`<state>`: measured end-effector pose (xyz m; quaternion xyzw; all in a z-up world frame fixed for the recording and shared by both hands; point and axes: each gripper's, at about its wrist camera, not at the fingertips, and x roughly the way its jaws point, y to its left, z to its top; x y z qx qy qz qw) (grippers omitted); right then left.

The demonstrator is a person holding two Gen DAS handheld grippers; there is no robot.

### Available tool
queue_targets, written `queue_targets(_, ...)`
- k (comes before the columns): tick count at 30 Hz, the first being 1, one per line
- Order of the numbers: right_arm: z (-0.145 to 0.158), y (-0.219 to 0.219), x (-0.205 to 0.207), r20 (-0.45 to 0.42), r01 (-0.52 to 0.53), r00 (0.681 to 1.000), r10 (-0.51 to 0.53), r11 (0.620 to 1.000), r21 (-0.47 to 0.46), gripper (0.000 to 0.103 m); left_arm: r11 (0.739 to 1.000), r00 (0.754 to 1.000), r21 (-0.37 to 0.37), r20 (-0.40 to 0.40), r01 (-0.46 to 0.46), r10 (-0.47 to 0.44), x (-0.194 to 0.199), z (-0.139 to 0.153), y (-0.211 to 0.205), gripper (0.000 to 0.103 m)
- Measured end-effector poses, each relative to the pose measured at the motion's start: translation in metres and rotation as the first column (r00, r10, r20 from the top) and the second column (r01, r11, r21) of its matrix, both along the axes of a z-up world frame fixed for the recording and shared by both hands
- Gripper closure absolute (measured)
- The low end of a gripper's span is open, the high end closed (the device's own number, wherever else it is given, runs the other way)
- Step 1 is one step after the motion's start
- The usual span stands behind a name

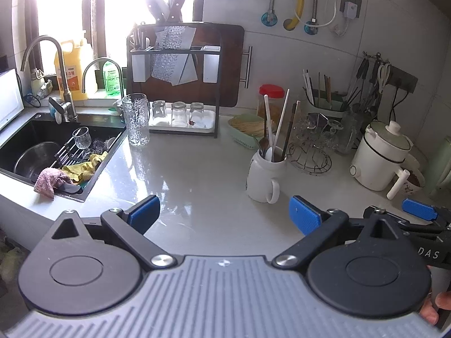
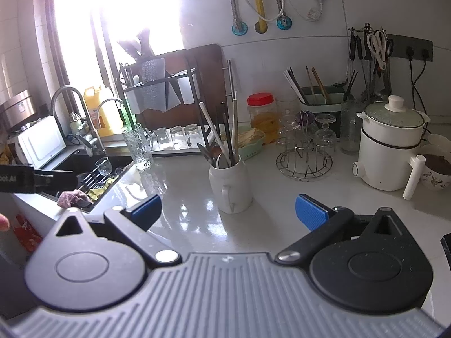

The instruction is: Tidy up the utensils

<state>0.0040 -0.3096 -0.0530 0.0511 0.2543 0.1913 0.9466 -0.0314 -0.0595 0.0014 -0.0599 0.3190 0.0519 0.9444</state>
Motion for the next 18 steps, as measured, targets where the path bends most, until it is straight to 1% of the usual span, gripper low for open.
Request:
queue_targets(13, -0.0029, 0.0055, -0.0040, 0.016, 0.008, 1.000, -0.008, 1.000, 0.000, 0.000, 1.000, 1.000, 0.014, -0.009, 0.006, -0.006, -0.0007, -0.0009, 0.0037, 0.003)
queue_targets(18, -0.0034, 0.0059, -0.0070, 0.018, 0.010, 1.000, -0.010, 1.000, 0.005, 0.000, 1.000, 1.000, 0.006, -0.009, 0.007, -0.007, -0.0041, -0.0014, 0.0053, 0.003)
